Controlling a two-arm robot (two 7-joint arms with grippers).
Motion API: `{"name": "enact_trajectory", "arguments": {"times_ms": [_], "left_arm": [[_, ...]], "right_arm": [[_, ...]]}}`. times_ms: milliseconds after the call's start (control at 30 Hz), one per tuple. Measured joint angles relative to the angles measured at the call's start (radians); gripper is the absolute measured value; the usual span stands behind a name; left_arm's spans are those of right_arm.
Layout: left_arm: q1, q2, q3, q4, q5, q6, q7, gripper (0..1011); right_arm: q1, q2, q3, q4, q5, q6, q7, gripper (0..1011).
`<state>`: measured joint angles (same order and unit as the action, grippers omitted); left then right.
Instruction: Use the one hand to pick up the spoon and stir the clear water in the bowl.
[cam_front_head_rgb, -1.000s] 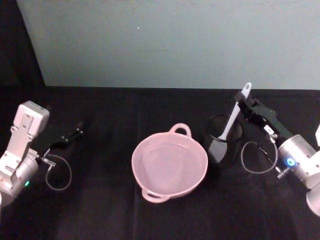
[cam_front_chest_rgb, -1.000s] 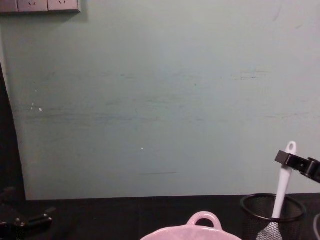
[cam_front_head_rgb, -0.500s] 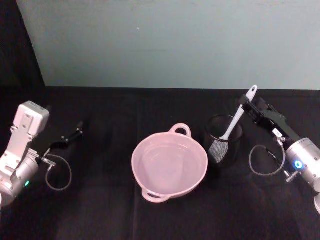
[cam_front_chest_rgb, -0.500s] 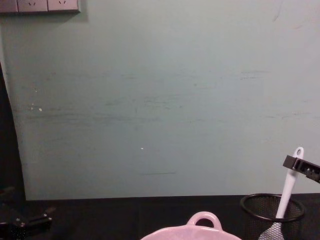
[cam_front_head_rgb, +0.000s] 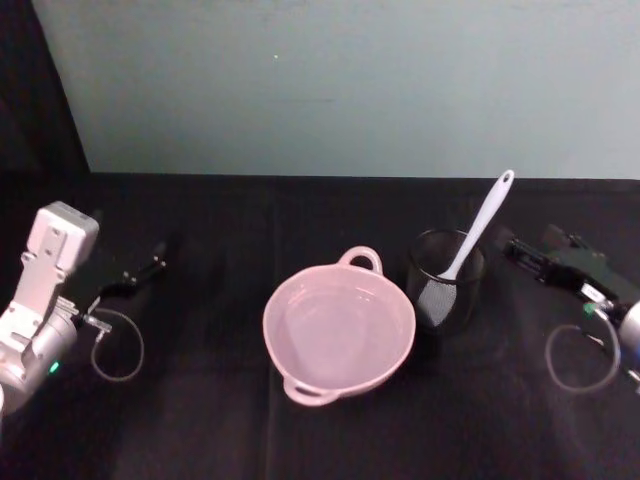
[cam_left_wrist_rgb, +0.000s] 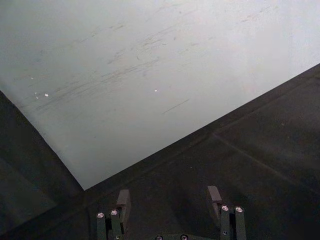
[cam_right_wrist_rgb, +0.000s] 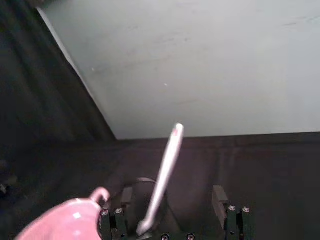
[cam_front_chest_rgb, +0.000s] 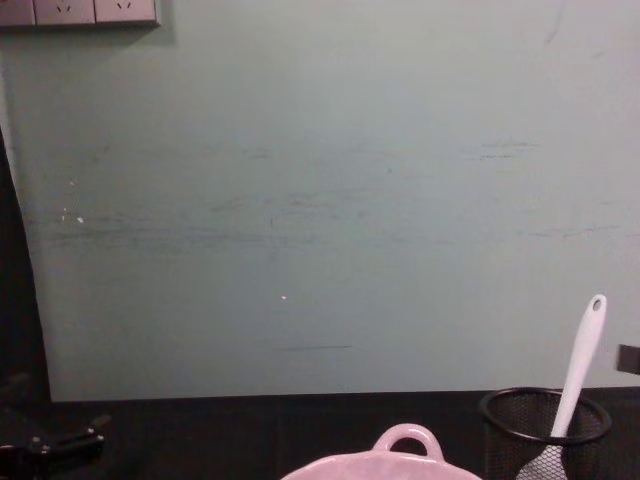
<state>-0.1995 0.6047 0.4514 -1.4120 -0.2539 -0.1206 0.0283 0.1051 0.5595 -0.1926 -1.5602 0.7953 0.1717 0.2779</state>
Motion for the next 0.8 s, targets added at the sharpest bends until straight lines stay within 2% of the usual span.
{"name": "enact_trajectory", "arguments": {"times_ms": [100, 133, 167, 200, 267, 300, 400, 433, 500, 533, 567, 667, 800], "left_arm": [[0.0, 0.0, 0.0, 0.0, 0.0, 0.0, 0.0, 1005], [0.0, 0.0, 0.0, 0.0, 0.0, 0.0, 0.0, 1005], [0.0, 0.0, 0.0, 0.0, 0.0, 0.0, 0.0, 1005], [0.0, 0.0, 0.0, 0.0, 0.0, 0.0, 0.0, 1005], [0.0, 0.0, 0.0, 0.0, 0.0, 0.0, 0.0, 1005], [0.0, 0.0, 0.0, 0.0, 0.0, 0.0, 0.0, 1005], [0.0, 0.0, 0.0, 0.0, 0.0, 0.0, 0.0, 1005], [0.0, 0.0, 0.0, 0.0, 0.0, 0.0, 0.0, 1005], [0.0, 0.0, 0.0, 0.0, 0.0, 0.0, 0.0, 1005], [0.0, 0.0, 0.0, 0.0, 0.0, 0.0, 0.0, 1005], [0.0, 0.0, 0.0, 0.0, 0.0, 0.0, 0.0, 1005], [0.0, 0.0, 0.0, 0.0, 0.0, 0.0, 0.0, 1005], [0.0, 0.0, 0.0, 0.0, 0.0, 0.0, 0.0, 1005]], "right_arm": [[-0.022, 0.04, 0.006, -0.035, -0.041, 0.014, -0.035, 1002], [-0.027, 0.056, 0.006, -0.044, -0.07, 0.022, -0.055, 1002], [-0.027, 0.056, 0.006, -0.044, -0.07, 0.022, -0.055, 1000], [-0.029, 0.069, 0.005, -0.049, -0.105, 0.023, -0.073, 1000], [-0.028, 0.077, -0.001, -0.049, -0.144, 0.017, -0.092, 1002], [-0.027, 0.079, -0.004, -0.044, -0.185, -0.006, -0.112, 1000], [-0.026, 0.069, -0.005, -0.018, -0.239, -0.08, -0.129, 1002], [-0.027, 0.056, -0.004, 0.006, -0.275, -0.149, -0.138, 1002], [-0.027, 0.038, -0.003, 0.037, -0.303, -0.22, -0.142, 1000], [-0.026, 0.02, -0.002, 0.07, -0.326, -0.285, -0.143, 1000], [-0.022, 0.005, -0.003, 0.097, -0.34, -0.327, -0.142, 1002], [-0.013, -0.015, -0.01, 0.135, -0.353, -0.359, -0.133, 1002], [0.003, -0.031, -0.024, 0.166, -0.367, -0.355, -0.117, 1000]]}}
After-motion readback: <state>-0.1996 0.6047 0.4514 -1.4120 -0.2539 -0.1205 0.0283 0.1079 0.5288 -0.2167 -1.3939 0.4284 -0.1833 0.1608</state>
